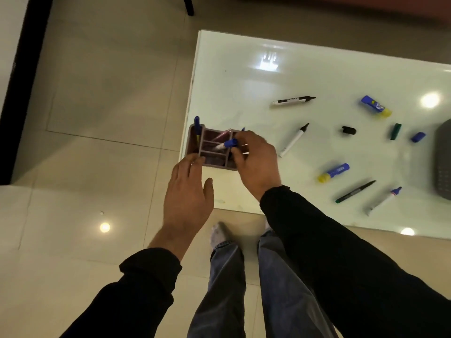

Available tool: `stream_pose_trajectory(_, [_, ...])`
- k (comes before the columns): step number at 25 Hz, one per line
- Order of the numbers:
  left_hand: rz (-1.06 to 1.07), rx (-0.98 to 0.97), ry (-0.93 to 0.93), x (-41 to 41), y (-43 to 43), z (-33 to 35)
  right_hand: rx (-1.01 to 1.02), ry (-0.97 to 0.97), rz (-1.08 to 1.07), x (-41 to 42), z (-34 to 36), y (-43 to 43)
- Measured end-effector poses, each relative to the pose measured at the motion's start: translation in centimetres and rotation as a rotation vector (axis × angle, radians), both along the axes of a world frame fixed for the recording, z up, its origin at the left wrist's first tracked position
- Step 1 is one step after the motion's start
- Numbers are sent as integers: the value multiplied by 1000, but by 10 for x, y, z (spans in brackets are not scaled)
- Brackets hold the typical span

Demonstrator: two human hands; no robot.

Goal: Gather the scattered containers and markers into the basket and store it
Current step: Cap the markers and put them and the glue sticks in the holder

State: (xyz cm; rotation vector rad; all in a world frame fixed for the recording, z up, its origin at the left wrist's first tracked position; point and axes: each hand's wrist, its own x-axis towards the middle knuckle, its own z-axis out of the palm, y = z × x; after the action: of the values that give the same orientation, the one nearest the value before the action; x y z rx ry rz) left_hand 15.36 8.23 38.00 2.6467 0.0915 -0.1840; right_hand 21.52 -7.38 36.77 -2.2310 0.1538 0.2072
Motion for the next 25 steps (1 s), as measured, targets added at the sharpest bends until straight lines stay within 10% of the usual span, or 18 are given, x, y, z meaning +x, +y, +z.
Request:
stream_pose_trajectory(11, [29,-215,488,-47,-150,-45,-58,239,-530,-110,-1,-197])
stream_pose_trajectory(25, [-59,-46,408,-6,-198,-92,71,282,-310,-85,-43,-222])
